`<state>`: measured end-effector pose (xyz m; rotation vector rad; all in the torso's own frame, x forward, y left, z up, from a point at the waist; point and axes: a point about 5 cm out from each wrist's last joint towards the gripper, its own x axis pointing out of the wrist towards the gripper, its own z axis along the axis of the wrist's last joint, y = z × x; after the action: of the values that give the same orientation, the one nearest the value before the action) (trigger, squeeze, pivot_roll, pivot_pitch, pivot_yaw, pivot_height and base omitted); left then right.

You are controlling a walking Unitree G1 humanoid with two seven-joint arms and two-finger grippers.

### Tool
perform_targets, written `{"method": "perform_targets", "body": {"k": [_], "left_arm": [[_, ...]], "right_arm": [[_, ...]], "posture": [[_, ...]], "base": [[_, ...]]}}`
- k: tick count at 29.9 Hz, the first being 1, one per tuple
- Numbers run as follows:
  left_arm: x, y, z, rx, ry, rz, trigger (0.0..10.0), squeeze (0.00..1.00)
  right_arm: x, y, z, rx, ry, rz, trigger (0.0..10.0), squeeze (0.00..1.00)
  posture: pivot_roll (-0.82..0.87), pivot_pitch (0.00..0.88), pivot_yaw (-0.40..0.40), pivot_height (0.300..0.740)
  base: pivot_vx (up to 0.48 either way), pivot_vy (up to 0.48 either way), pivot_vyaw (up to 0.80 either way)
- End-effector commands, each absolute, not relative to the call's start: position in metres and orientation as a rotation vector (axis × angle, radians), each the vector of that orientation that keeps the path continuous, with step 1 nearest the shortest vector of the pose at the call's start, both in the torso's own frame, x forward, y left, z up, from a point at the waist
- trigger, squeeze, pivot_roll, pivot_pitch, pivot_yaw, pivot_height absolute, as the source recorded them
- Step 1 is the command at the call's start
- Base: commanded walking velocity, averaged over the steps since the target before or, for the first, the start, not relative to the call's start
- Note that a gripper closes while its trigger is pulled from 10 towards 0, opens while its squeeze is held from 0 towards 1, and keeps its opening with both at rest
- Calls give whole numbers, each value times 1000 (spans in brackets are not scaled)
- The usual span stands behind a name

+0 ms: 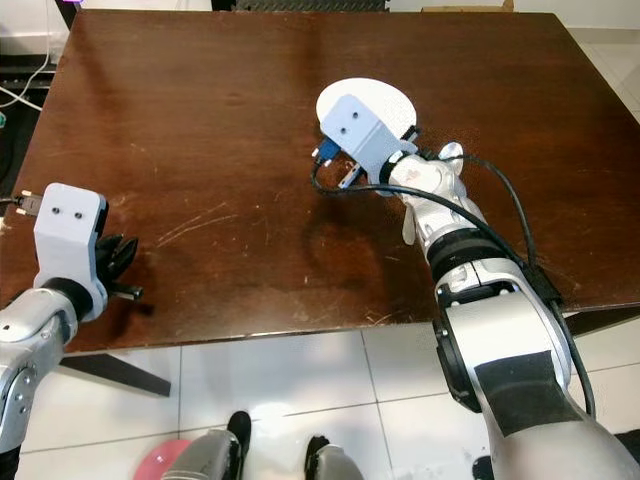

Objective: Setting the table

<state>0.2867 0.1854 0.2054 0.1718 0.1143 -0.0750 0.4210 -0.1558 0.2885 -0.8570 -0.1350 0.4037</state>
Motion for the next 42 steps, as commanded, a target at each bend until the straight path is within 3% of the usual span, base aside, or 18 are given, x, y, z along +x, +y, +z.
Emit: {"method": "perform_targets", "body": {"k": [1,6,7,8,9,10,18,19,20,21,30,35,42], "left_arm": [[281,188,201,168,134,-56,10000,0],[278,193,203,183,129,-41,10000,0],[278,194,204,187,126,-41,10000,0],[279,194,207,194,117,-44,10000,0],[280,194,209,198,111,-46,10000,0],[282,194,212,203,100,-53,10000,0],[286,187,218,231,66,-92,10000,0],[286,184,218,234,62,-98,10000,0],[286,183,219,237,60,-102,10000,0],[286,180,218,238,57,-110,10000,0],[285,180,217,237,55,-106,10000,0],[284,181,217,235,51,-94,10000,0],[285,181,216,234,52,-91,10000,0]], "right_arm": [[421,-154,280,-893,-98,429,10000,0],[419,-151,297,-768,-150,513,10000,0],[419,-150,298,-756,-157,527,10000,169],[418,-150,300,-747,-167,530,10000,816],[418,-150,301,-743,-172,529,10000,816],[418,-151,302,-734,-177,531,10000,1000],[416,-152,303,-728,-173,576,10000,1000],[417,-152,302,-734,-165,577,10000,898],[417,-151,301,-736,-160,580,10000,898],[417,-148,297,-749,-136,603,10000,0],[418,-136,286,-813,-72,644,10000,0],[423,-140,283,-940,-60,496,10000,0],[425,-145,280,-964,-30,427,10000,0]], "posture": [[212,296,48,740],[227,283,56,740],[227,283,56,740],[228,280,59,740],[228,280,59,740],[228,280,59,740],[217,271,62,740],[215,271,60,740],[215,271,60,740],[213,271,56,740],[217,268,40,740],[223,263,32,740],[223,252,34,740]], "base": [[0,0,0],[0,0,0],[0,0,0],[0,0,0],[0,0,0],[0,0,0],[0,0,0],[0,0,0],[0,0,0],[0,0,0],[0,0,0],[0,0,0],[0,0,0]]}}
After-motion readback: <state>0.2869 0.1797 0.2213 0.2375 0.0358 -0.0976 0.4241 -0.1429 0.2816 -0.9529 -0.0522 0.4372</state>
